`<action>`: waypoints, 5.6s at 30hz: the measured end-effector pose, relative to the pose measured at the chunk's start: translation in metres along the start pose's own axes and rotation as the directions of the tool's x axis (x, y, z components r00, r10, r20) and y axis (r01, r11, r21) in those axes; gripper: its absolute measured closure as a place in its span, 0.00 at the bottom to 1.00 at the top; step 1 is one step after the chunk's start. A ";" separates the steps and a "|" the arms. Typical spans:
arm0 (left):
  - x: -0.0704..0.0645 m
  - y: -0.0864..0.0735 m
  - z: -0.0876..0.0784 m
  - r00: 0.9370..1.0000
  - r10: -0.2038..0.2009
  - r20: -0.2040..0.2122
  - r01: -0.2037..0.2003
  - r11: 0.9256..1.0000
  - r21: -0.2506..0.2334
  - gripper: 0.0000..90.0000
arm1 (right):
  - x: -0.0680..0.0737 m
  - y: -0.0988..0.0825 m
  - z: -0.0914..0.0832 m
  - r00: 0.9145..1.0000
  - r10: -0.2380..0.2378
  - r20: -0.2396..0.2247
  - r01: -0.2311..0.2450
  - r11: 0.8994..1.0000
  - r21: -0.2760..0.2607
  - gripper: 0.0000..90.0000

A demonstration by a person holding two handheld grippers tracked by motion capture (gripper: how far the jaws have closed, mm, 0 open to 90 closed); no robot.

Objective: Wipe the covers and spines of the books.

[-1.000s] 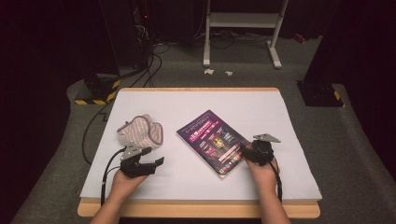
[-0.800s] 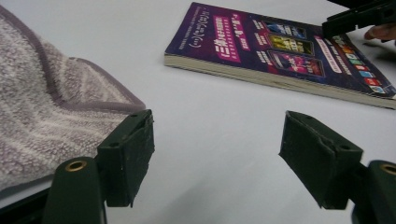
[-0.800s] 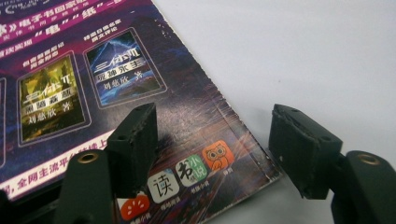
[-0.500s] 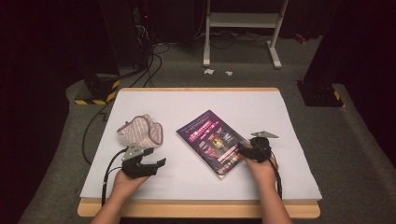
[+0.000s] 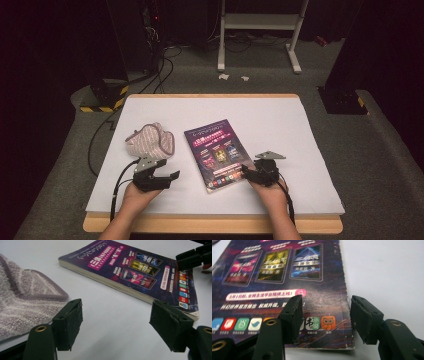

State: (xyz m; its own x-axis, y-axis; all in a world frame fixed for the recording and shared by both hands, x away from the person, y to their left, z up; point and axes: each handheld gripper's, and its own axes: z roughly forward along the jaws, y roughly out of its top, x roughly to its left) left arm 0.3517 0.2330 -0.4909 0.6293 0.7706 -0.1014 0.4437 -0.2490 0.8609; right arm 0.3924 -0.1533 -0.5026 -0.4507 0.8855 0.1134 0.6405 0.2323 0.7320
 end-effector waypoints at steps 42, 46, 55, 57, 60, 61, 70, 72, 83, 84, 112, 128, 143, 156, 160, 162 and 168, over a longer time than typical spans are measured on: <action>-0.021 -0.005 0.026 0.999 0.038 -0.012 -0.035 0.987 0.158 0.41 | 0.066 -0.008 0.005 0.976 -0.153 -0.157 0.155 0.988 -0.004 0.53; -0.020 -0.005 0.026 1.000 0.019 -0.016 -0.016 0.987 0.163 0.39 | 0.066 -0.008 0.005 0.976 -0.147 -0.158 0.148 0.989 -0.002 0.53; -0.021 -0.004 0.027 1.000 -0.007 -0.002 0.007 0.986 0.168 0.46 | 0.064 -0.007 0.006 0.977 -0.143 -0.157 0.145 0.989 0.003 0.53; -0.023 -0.004 0.027 1.000 -0.009 0.015 0.006 0.985 0.170 0.47 | 0.062 -0.007 0.004 0.979 -0.145 -0.141 0.147 0.989 0.001 0.53; -0.028 -0.004 0.028 1.000 0.010 0.022 -0.013 0.985 0.173 0.48 | 0.057 -0.008 0.002 0.982 -0.131 -0.138 0.133 0.991 0.002 0.54; -0.028 -0.004 0.028 1.000 0.009 0.024 -0.013 0.985 0.174 0.48 | 0.055 -0.008 0.002 0.982 -0.130 -0.137 0.131 0.991 0.002 0.54; -0.022 -0.005 0.026 0.999 -0.011 0.042 0.003 0.984 0.179 0.48 | 0.060 -0.010 0.001 0.981 -0.150 -0.125 0.151 0.989 0.000 0.55; -0.020 -0.005 0.026 0.999 -0.015 0.043 0.007 0.984 0.179 0.48 | 0.060 -0.010 0.000 0.980 -0.151 -0.133 0.152 0.988 -0.001 0.56; -0.016 -0.003 0.018 1.000 0.003 0.021 -0.005 0.992 0.127 0.48 | 0.056 -0.008 -0.002 0.977 -0.146 -0.154 0.142 0.989 -0.038 0.53; -0.015 -0.003 0.017 1.000 0.009 0.015 -0.011 0.992 0.122 0.48 | 0.055 -0.008 -0.003 0.978 -0.148 -0.149 0.142 0.989 -0.045 0.53; 0.039 -0.001 -0.032 0.987 -0.022 -0.162 0.019 1.000 -0.019 0.36 | 0.029 -0.005 -0.004 0.985 -0.166 -0.054 0.160 0.982 -0.096 0.37; 0.051 0.007 -0.029 0.987 -0.046 -0.156 0.047 0.999 0.003 0.36 | 0.016 -0.011 -0.014 0.991 -0.132 -0.032 0.128 0.987 -0.096 0.25; 0.065 0.016 -0.035 0.974 -0.060 -0.220 0.061 0.998 -0.003 0.35 | 0.008 -0.004 -0.025 0.990 -0.144 0.002 0.143 0.983 -0.118 0.25; 0.104 0.033 -0.016 0.959 -0.029 -0.282 0.049 0.997 0.065 0.24 | 0.009 -0.013 -0.030 0.989 -0.148 -0.027 0.144 0.981 -0.132 0.28; 0.119 0.032 -0.002 0.961 -0.063 -0.269 0.095 0.990 0.107 0.21 | 0.009 -0.014 -0.029 0.989 -0.142 -0.038 0.136 0.982 -0.131 0.29; 0.126 0.031 0.005 0.964 -0.075 -0.256 0.119 0.980 0.161 0.19 | 0.010 -0.014 -0.029 0.989 -0.142 -0.041 0.136 0.983 -0.126 0.29; 0.131 0.026 0.020 0.970 -0.094 -0.222 0.147 0.962 0.232 0.15 | 0.011 -0.015 -0.027 0.990 -0.136 -0.043 0.130 0.984 -0.118 0.30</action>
State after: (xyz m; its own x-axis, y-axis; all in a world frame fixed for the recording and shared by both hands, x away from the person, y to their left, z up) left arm 0.4581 0.3156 -0.4922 0.4269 0.9017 -0.0687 0.6670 -0.2627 0.6972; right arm 0.3610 -0.1581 -0.4943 -0.5602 0.8273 0.0415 0.4981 0.2964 0.8149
